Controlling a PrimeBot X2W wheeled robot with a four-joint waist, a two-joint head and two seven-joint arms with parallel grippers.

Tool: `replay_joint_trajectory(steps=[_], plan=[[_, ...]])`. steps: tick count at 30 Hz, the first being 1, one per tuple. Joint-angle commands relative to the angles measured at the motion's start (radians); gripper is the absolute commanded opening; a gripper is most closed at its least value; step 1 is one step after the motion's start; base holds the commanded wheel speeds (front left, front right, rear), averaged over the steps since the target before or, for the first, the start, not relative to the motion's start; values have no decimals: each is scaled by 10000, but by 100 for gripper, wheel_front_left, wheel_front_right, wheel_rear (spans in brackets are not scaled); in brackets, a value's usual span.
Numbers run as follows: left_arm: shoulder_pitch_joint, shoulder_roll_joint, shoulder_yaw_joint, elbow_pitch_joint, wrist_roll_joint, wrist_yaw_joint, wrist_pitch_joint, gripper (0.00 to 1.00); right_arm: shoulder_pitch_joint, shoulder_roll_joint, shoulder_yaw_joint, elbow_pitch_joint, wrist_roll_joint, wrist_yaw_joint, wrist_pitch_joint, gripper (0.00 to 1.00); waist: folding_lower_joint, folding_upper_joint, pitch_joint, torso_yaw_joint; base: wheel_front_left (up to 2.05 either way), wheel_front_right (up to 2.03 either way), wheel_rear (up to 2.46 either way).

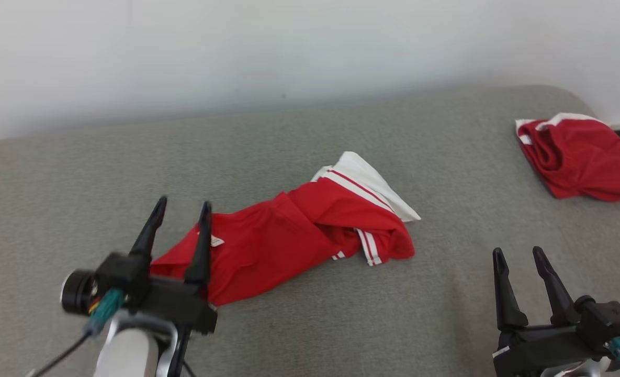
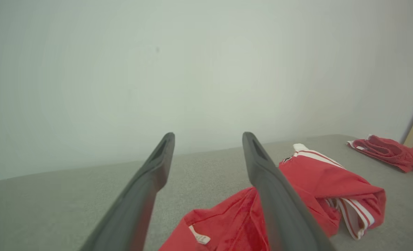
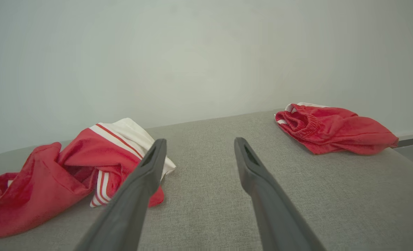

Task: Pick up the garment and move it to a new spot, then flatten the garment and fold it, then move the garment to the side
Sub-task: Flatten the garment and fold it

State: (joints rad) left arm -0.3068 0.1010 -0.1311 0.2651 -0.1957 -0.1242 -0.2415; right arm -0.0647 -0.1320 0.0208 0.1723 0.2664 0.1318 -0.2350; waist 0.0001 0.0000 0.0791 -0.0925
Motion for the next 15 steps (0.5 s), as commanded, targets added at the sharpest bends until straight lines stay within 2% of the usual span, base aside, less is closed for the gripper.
replay_joint_trajectory(steps=[1, 8, 15], plan=[[-395, 76, -197, 258, -163, -50, 125, 100, -177, 37, 7, 38, 15, -26, -51, 100, -1, 0, 414, -523, 0, 0, 0], [-1763, 458, -1255, 1599, -752, -61, 944, 100, -418, 108, 35, 246, 117, -26, -147, 100, -1, 0, 850, -1287, 0, 0, 0], [-2252, 830, -2072, 2785, -1445, -55, 1512, 100, -585, 115, 5, 424, 167, -26, -234, 100, -1, 0, 1115, -1654, 0, 0, 0]])
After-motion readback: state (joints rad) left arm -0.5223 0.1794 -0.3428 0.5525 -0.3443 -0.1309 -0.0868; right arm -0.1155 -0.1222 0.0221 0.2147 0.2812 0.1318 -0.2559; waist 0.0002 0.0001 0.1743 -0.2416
